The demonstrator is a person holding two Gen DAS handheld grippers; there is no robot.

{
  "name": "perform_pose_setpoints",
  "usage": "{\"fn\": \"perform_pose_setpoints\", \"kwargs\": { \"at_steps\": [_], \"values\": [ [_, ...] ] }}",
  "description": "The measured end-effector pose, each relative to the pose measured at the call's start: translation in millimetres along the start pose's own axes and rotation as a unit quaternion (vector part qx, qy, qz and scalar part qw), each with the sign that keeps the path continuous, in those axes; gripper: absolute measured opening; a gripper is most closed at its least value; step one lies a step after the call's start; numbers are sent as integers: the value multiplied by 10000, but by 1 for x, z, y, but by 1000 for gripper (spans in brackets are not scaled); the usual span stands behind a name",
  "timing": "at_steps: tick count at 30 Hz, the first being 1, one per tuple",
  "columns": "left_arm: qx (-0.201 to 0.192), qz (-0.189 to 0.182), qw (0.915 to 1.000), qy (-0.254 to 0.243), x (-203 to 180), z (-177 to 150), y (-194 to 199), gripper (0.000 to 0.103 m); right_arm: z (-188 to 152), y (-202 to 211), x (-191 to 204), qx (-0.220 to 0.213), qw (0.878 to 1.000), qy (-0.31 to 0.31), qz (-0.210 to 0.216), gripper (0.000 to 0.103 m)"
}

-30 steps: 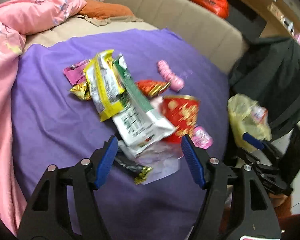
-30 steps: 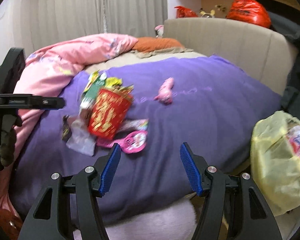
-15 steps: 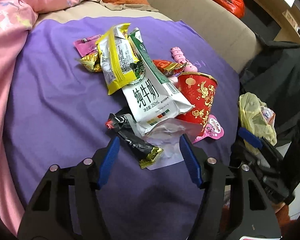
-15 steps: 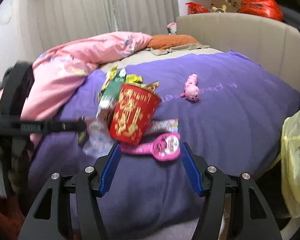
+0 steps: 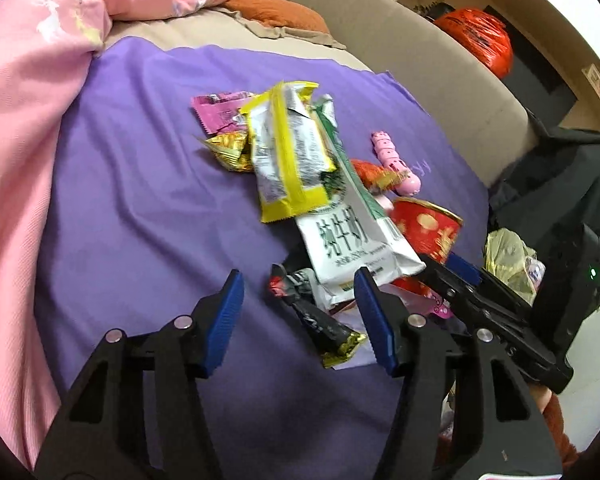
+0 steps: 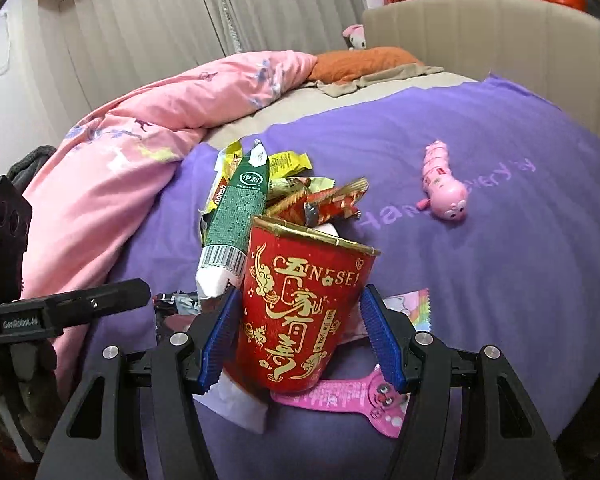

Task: Collect trash
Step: 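Move both tools back over the bed toward the red paper cup, then grasp the red paper cup with the right gripper while left grasps the dark wrapper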

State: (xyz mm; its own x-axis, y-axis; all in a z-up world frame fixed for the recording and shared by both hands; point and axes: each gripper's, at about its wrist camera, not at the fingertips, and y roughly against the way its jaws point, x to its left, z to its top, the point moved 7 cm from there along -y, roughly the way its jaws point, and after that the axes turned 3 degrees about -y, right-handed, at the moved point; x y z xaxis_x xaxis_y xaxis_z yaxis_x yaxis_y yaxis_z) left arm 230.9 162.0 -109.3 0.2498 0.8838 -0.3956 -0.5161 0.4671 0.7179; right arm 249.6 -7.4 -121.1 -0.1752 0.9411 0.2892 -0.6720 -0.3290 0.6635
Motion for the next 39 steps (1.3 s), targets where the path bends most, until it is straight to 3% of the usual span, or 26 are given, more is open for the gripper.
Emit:
{"fn": "perform_pose_setpoints", "kwargs": {
  "at_steps": [6,11,15,19,24,30,34,39],
  "values": [
    [153,-159,9982,-556,-26,-8,-6,54,6,23,-12,-271,9996,-30,-124,52],
    [195,335,9975,-594,-23,-12,-13,53,7,57,-36,-665,9966,-245,-415,52],
    [374,447,9978,-312,-9,-16,-22,42,0,74,-53,-734,9949,-345,-604,52],
    [435,491,9973,-315,-7,-19,-28,19,-8,82,-61,-765,9942,-431,-614,52],
    [274,670,9960,-516,-15,-16,-22,9,-11,90,-63,-829,9938,-391,-628,52],
    [-46,849,9948,-567,-23,-1,-4,8,-14,109,-64,-1028,9920,-363,-637,52],
    [-243,777,9952,-543,-27,6,9,8,-18,119,-67,-1102,9913,-410,-594,52],
    [-212,694,9953,-635,-22,11,6,26,-22,124,-67,-1102,9913,-410,-593,52]
  ]
}}
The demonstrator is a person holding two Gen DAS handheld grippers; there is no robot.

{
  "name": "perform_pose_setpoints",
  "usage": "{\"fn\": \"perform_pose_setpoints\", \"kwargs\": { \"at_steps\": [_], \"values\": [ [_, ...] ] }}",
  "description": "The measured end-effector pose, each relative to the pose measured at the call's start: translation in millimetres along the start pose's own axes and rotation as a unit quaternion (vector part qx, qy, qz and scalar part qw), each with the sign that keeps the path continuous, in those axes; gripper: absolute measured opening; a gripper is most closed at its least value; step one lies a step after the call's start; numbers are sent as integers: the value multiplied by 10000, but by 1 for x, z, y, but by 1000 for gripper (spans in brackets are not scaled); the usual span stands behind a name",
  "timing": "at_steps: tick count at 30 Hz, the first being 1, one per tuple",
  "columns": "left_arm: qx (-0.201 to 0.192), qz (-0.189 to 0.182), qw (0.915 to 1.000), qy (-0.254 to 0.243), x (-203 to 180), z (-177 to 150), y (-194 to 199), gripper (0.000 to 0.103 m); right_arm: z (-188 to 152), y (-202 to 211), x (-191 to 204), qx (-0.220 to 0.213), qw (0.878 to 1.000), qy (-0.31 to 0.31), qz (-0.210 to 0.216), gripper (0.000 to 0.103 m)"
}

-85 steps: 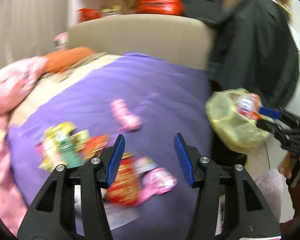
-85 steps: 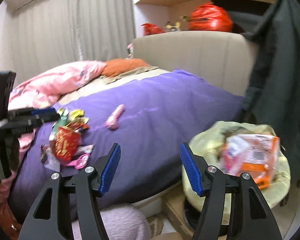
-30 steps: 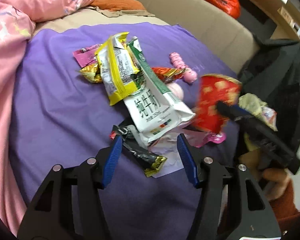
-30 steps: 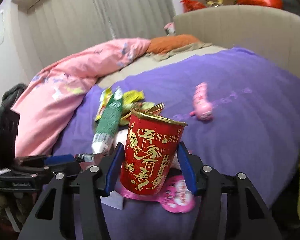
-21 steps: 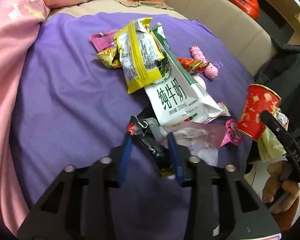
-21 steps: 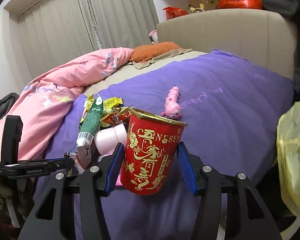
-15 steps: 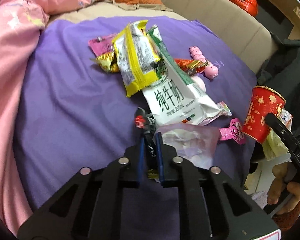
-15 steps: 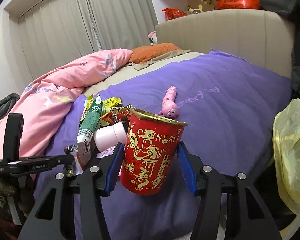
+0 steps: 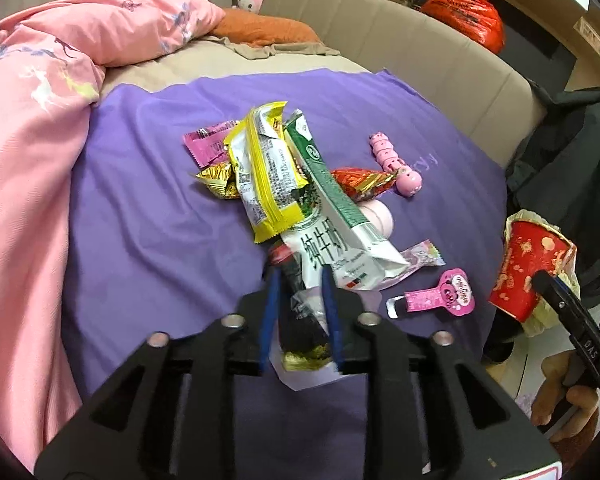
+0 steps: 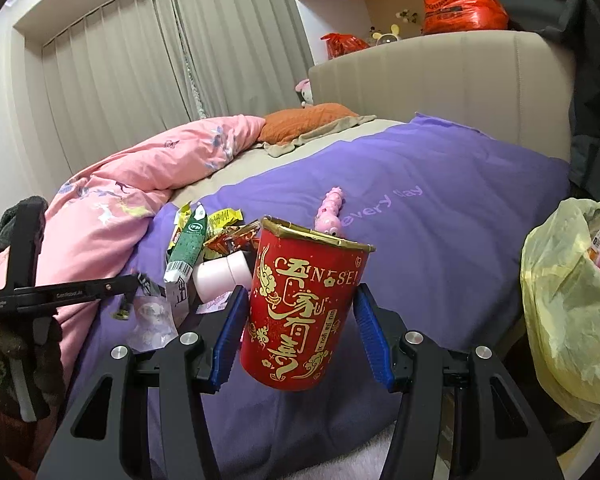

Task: Collect trash
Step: 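Grasp the red paper cup with the right gripper while left grasps the dark wrapper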

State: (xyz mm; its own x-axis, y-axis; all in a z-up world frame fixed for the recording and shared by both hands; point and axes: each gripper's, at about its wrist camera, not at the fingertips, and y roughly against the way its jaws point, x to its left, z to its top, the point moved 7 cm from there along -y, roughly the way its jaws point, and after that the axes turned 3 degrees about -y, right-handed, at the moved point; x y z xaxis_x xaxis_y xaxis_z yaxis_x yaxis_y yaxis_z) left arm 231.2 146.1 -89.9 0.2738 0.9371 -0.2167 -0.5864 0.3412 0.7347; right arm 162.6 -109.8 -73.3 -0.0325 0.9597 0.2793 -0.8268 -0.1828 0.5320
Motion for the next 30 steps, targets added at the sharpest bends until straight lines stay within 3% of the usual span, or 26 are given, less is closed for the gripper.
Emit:
{"fn": "perform_pose_setpoints", "kwargs": {
  "at_steps": [4,12,14,15,16,22,23,24,25,26,30],
  "values": [
    [-144,187,9995,-212,9,1,-5,32,-2,-2,3,52,10000,65,-1,52],
    [159,339,9991,-191,26,-12,-33,35,-14,-19,18,288,9993,224,37,52],
    [186,345,9992,5,34,-12,-35,24,-16,-22,22,336,9990,278,61,52],
    [172,363,9992,89,38,-11,-33,11,-17,-22,23,343,9989,306,63,52],
    [143,399,9990,114,40,-10,-31,5,-18,-22,24,344,9988,341,61,52],
    [-180,494,9982,277,47,0,-12,3,-17,-15,23,270,9990,344,91,52],
    [-220,452,9981,342,49,1,-12,4,-16,-14,23,252,9991,331,96,52],
    [-248,326,9981,462,52,2,-13,13,-16,-13,22,239,9992,318,99,52],
    [-226,168,9981,553,54,2,-15,33,-16,-12,21,230,9992,309,98,52],
    [-183,21,9980,607,55,2,-19,40,-16,-10,20,225,9992,302,95,52],
    [-61,22,9985,540,53,-3,-34,43,-19,-8,18,251,9993,281,66,52]
  ]
}}
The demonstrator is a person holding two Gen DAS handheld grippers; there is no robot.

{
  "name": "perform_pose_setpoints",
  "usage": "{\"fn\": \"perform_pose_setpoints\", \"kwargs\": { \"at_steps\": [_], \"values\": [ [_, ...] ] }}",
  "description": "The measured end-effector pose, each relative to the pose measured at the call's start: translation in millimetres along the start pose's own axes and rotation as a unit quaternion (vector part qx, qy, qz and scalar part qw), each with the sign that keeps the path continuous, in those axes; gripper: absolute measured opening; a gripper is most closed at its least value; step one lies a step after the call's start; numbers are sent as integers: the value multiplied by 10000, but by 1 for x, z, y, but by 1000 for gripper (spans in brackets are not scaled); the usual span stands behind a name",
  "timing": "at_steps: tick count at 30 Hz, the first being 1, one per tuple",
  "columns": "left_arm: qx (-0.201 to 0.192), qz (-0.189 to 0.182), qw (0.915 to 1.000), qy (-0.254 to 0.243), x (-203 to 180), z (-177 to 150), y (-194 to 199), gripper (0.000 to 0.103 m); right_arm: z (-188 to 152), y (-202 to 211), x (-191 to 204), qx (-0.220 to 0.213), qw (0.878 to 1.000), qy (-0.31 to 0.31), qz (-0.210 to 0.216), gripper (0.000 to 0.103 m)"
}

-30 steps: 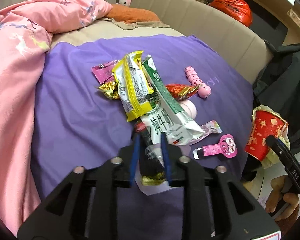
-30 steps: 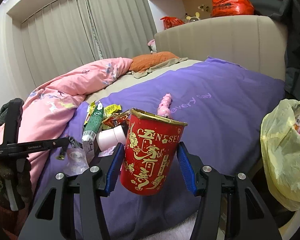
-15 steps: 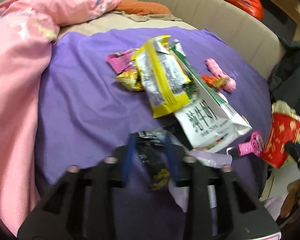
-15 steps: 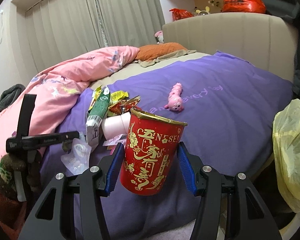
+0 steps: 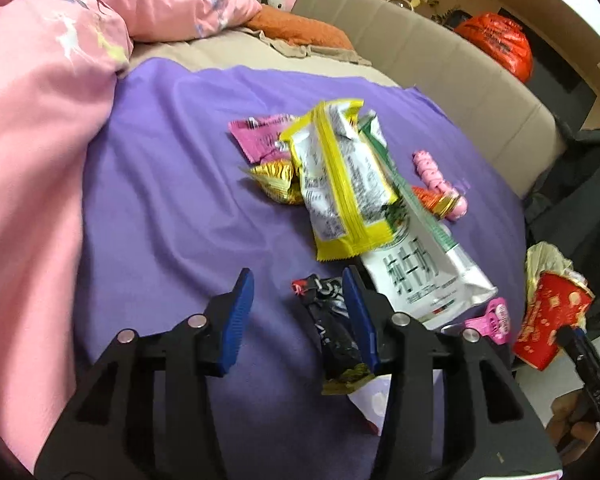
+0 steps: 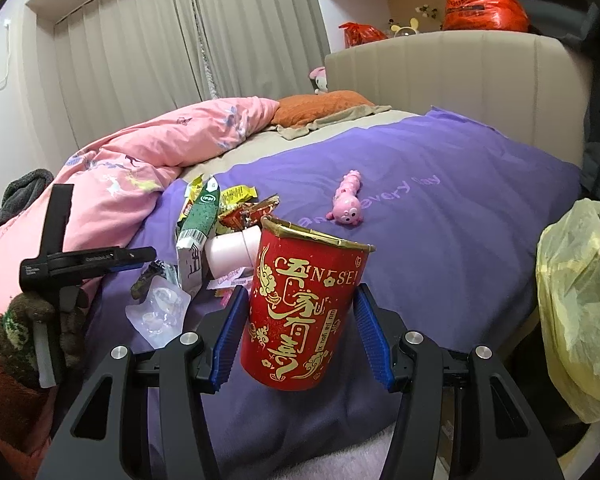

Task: Collect trash
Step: 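Carry cup and wrapper to the yellow trash bag and release both inside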

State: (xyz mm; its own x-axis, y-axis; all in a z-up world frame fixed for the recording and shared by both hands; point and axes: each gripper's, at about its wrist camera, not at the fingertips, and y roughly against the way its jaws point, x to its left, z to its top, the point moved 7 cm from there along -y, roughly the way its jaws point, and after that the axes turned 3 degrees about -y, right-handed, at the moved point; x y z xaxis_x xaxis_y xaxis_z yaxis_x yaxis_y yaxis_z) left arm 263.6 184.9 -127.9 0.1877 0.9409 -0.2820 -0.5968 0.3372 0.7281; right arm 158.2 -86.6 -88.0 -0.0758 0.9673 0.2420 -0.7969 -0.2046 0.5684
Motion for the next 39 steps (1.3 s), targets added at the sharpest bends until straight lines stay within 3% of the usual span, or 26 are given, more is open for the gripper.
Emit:
{"fn": "perform_pose_setpoints", "kwargs": {
  "at_steps": [2,4,8,15,21,26,31,39],
  "values": [
    [109,65,9999,-51,-2,-4,-8,42,-2,-1,1,30,10000,5,-1,52],
    [235,9,9997,-96,-6,-8,-14,24,-1,-3,3,47,10000,37,17,52],
    [-64,110,9993,-347,-17,-3,4,20,0,-2,8,39,9999,136,53,52],
    [-1174,536,9903,-515,-43,34,76,19,15,22,2,-292,9993,216,44,52],
    [-2112,329,9705,-1115,-114,67,139,19,49,75,-19,-881,9946,492,-225,52],
    [-2253,-308,9619,-1519,-187,83,151,19,69,124,-59,-1287,9873,617,-700,52],
    [-1837,-1351,9563,-1827,-283,81,121,19,71,165,-108,-1425,9808,591,-1191,51],
    [-1096,-2356,9289,-2638,-433,34,54,19,59,211,-188,-1398,9708,470,-1890,52]
  ]
}}
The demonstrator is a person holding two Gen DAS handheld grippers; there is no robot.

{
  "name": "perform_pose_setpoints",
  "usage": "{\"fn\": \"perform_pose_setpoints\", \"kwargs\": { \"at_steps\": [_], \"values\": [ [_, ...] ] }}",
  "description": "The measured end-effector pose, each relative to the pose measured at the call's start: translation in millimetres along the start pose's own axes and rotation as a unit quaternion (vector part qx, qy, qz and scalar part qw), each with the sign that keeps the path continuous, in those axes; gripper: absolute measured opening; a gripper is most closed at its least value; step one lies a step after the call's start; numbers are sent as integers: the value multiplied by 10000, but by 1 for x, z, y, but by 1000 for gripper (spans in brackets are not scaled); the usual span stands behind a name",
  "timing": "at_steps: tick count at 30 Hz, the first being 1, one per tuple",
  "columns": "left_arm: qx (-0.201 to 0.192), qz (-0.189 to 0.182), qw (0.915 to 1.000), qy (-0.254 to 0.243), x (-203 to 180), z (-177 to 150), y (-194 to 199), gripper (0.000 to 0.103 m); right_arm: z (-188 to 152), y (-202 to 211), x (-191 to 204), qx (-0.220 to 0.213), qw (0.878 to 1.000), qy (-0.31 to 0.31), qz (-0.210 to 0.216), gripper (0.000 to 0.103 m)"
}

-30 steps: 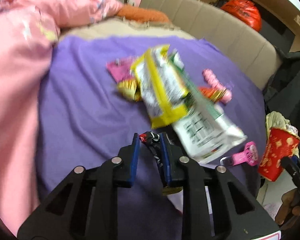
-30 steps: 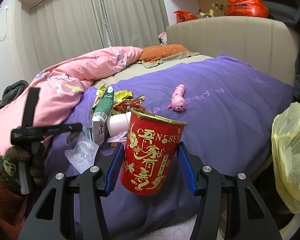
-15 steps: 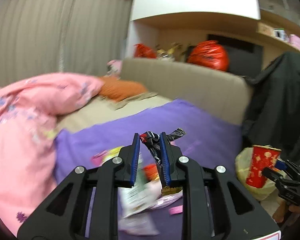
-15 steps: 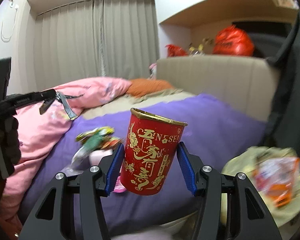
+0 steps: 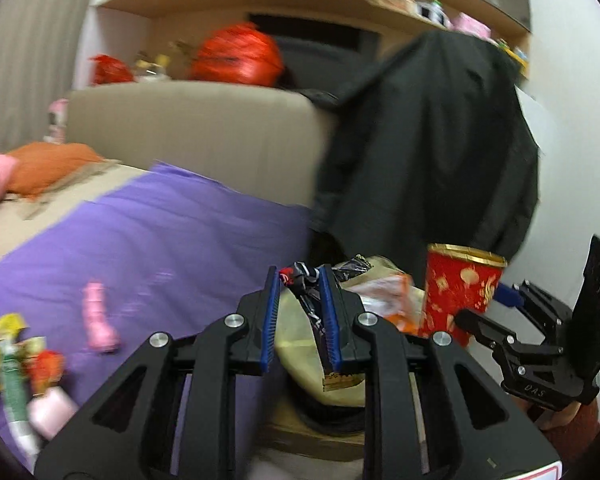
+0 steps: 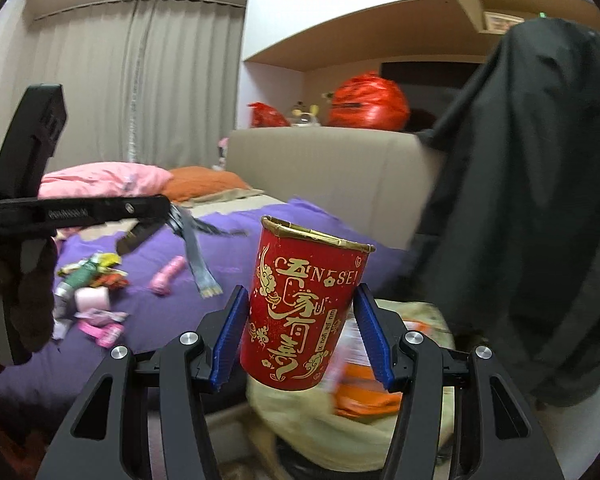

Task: Collect trash
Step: 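Carry cup and wrapper to the yellow trash bag and release both inside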

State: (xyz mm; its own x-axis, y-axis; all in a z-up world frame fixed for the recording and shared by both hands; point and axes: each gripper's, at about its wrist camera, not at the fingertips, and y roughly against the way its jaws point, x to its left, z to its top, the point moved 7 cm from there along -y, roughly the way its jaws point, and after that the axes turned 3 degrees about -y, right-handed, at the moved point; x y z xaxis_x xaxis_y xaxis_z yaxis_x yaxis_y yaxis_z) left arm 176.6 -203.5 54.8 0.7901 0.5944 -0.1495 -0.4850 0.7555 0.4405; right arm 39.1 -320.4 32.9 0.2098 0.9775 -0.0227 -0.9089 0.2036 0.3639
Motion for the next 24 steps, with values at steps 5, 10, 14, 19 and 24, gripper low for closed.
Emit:
{"fn": "perform_pose_setpoints", "kwargs": {
  "at_steps": [5,10,14,19,24],
  "values": [
    [374,-499,9977,-260,-47,-8,-59,20,-4,8,-68,7,9981,-310,-531,52],
    [1081,-950,9875,-646,-91,-26,-123,20,-10,4,-112,112,9952,-575,-780,52],
    [1684,-825,9734,-1315,-113,-52,-177,20,-18,-15,-123,298,9956,-625,-636,52],
    [2024,-251,9662,-1579,-85,-71,-202,20,-33,-60,-122,705,9947,-676,-325,51],
    [2065,-211,9674,-1452,-60,-75,-203,20,-54,-109,-120,1158,9901,-789,-50,51]
  ]
}}
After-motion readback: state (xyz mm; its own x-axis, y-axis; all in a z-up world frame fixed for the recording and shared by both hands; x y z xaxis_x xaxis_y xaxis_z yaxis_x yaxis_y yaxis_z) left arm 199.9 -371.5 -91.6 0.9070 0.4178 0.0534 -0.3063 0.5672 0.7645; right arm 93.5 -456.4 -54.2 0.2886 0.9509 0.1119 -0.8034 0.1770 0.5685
